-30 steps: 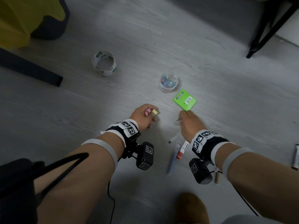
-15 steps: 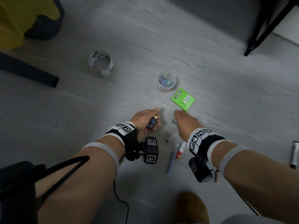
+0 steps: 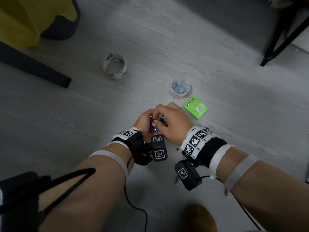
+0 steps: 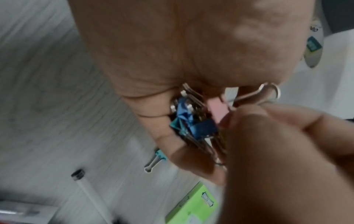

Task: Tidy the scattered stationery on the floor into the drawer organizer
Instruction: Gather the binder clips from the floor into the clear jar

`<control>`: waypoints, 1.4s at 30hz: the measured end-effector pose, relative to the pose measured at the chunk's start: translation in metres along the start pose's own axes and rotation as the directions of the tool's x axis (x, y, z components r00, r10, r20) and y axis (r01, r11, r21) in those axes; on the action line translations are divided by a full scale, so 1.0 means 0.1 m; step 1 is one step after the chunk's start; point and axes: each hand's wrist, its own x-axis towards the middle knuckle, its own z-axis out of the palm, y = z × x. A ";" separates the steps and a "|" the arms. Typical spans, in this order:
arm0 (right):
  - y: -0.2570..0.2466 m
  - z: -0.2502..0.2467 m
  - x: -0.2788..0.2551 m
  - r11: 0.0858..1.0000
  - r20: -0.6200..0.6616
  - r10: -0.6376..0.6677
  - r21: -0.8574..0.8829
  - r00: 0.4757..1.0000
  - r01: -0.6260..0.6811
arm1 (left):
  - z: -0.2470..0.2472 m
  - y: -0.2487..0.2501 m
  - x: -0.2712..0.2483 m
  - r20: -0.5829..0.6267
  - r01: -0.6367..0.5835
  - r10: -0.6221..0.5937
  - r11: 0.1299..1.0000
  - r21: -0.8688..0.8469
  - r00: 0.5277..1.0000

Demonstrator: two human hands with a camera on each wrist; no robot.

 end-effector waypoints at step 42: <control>0.51 -0.40 0.70 0.794 -0.052 0.505 -0.364 0.862 -0.487 | -0.34 0.36 0.01 0.053 0.003 0.004 0.993 -0.121 0.999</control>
